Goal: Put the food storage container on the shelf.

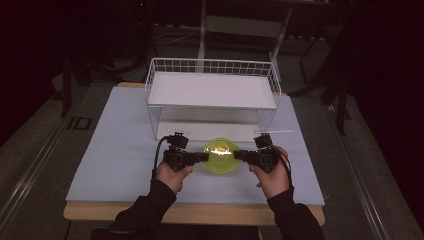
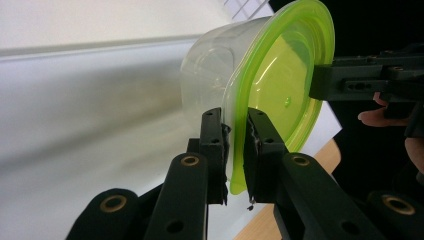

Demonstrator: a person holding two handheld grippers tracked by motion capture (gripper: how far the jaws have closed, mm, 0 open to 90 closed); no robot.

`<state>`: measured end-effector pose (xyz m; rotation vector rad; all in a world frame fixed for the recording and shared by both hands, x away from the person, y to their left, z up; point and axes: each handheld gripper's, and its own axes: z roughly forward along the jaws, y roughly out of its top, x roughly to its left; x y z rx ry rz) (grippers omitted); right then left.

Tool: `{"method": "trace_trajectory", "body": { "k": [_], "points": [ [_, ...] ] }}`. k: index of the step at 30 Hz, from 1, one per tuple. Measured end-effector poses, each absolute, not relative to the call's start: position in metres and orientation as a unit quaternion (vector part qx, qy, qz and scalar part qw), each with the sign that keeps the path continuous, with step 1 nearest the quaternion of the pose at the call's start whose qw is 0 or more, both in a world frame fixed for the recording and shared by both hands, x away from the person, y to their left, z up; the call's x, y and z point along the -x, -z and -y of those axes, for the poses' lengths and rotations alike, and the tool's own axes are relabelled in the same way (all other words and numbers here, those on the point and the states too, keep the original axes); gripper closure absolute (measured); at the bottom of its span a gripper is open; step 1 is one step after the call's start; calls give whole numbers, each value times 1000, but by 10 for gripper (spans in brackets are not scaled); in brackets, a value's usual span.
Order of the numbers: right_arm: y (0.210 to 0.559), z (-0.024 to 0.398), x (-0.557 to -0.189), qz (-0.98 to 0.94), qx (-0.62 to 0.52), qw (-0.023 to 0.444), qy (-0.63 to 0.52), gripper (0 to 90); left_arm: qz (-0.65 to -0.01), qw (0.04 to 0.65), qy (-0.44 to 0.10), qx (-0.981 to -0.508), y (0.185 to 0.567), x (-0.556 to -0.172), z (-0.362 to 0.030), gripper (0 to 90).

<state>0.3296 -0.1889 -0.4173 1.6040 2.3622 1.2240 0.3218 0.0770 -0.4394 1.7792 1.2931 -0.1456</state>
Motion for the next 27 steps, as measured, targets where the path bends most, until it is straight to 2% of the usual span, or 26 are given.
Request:
{"method": "trace_trajectory", "body": {
  "k": [27],
  "points": [
    [320,165,-349,-748,-491,62,-442,793,-517,476,8,-712,335,-341,-99,813]
  ]
}}
